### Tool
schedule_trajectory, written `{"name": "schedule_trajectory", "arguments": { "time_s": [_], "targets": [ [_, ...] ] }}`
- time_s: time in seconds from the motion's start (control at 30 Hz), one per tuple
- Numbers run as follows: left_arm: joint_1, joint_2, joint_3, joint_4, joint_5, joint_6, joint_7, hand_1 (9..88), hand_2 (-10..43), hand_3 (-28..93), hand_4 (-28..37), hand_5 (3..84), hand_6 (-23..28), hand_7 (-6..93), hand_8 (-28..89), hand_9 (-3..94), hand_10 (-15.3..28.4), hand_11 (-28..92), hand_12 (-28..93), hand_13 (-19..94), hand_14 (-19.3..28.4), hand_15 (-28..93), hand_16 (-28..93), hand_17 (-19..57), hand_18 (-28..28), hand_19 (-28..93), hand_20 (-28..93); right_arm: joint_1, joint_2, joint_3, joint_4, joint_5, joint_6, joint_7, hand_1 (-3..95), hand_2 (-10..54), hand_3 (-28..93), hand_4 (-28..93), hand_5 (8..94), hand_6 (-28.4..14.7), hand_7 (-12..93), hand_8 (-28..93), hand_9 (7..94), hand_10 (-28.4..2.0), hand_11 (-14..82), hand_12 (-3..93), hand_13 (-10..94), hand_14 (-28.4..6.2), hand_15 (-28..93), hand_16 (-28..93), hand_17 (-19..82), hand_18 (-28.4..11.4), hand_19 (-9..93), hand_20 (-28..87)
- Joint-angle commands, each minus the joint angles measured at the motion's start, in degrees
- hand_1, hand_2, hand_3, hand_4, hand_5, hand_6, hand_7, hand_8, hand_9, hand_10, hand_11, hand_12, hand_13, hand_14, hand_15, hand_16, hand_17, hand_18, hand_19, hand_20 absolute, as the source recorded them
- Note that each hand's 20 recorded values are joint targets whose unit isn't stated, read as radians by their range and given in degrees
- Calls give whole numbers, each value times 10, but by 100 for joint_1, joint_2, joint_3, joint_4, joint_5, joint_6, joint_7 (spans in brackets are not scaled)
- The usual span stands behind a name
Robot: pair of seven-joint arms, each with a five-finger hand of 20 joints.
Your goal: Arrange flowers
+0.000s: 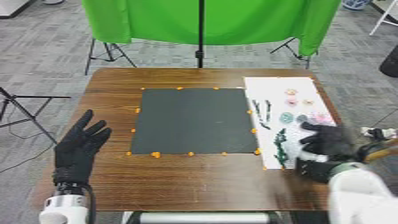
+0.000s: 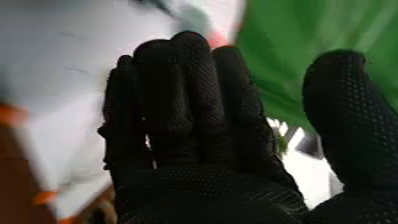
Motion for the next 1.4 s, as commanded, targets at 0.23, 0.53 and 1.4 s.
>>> {"name": "schedule_trajectory", "arguments": {
  "time_s": [0.23,0.53,1.4],
  "targets": [
    [82,81,6,-29,-82,96,92,225,56,836,-274,359,79,94,-83,355,205,264,111,241,279,598,-108,-80,276,568,51,1370,31,-1567,401,-4200,-2559,2532,342,-50,752,-242,608,-66,185,-128,663,-187,527,194,646,-146,750,140,315,-268,863,186],
    [142,60,-29,-40,-90,107,75,224,55,837,-274,359,78,95,-83,355,205,264,111,241,280,599,-108,-79,275,568,49,1229,59,-1478,332,-4494,-2261,2588,349,-57,744,-235,622,-70,180,-123,674,-186,525,196,665,-144,748,152,329,-275,881,162],
    [76,341,87,-19,-361,250,287,225,56,837,-273,360,79,95,-83,356,205,267,111,241,279,601,-108,-81,274,568,49,1962,342,-2716,1212,-5262,-4004,2288,367,-66,749,-234,624,-48,187,-124,680,-181,517,198,670,-136,742,157,336,-266,895,117]
  ]
}}
